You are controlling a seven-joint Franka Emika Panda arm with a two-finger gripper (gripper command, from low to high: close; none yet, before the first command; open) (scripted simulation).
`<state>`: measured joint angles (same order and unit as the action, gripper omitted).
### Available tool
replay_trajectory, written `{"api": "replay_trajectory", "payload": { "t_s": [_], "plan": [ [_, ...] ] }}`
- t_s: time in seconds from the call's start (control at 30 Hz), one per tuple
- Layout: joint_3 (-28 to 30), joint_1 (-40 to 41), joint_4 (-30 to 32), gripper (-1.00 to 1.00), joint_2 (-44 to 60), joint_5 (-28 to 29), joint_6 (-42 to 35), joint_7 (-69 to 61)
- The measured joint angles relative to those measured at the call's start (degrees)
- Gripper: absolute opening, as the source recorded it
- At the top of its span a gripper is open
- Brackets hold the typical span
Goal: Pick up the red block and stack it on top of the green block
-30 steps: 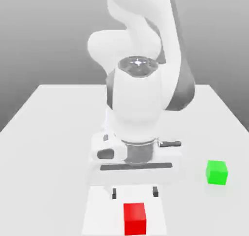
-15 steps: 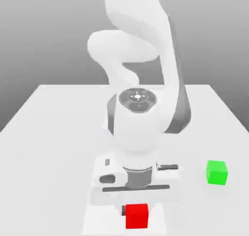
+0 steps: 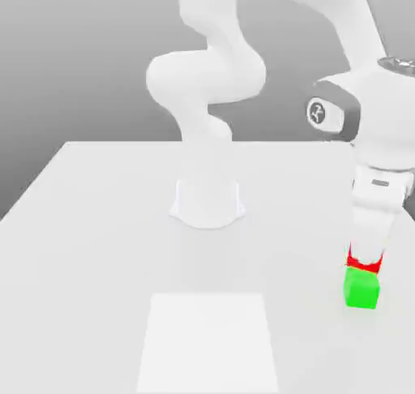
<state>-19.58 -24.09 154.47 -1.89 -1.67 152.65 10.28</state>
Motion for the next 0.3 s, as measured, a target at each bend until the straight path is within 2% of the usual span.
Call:
{"api": "replay_trajectory", "payload": {
  "t_s": [0.17,0.2,0.3],
  "plan": [
    [2.70,-0.82,-0.03,-1.00,8.93,8.32,8.38,4.82],
    [3.55,-1.39,-0.11,1.00,10.46,9.74,9.75,5.84],
    [3.55,-1.39,-0.11,1.00,10.46,9.74,9.75,5.84]
  ]
}}
